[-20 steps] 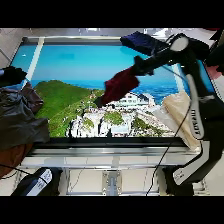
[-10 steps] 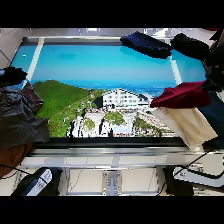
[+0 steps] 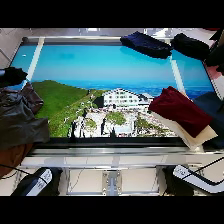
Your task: Fold the shirts.
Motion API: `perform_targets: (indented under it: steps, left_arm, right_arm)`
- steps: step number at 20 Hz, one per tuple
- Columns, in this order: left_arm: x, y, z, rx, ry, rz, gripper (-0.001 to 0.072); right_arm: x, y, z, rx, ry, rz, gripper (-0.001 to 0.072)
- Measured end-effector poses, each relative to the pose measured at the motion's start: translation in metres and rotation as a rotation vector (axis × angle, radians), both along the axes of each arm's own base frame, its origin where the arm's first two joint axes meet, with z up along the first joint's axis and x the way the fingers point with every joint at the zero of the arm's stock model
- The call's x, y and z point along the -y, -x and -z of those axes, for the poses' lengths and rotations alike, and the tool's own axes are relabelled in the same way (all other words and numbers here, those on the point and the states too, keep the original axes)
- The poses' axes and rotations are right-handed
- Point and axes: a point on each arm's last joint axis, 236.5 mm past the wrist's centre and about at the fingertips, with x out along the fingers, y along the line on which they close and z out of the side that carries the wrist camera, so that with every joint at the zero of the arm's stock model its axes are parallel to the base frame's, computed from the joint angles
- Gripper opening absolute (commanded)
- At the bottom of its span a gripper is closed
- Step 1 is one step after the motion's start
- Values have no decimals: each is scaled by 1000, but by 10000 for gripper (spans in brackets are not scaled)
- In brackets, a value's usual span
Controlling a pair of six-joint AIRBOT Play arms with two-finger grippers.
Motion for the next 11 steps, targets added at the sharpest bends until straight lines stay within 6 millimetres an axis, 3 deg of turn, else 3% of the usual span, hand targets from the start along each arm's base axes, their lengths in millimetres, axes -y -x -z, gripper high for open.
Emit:
perform_targets:
  steps: [3,7,11]
  left_arm:
    - [2,3,3,-16,3,8,11]
    - [3,4,4,-24,4,13,12]
    - [3,4,5,-27,4,14,12]
  right_arm:
    - [-7,-29,-45,193,11,-27,445]
    - [-53,-78,-115,523,-84,-159,445]
    - [-96,-91,-164,703,-175,-274,445]
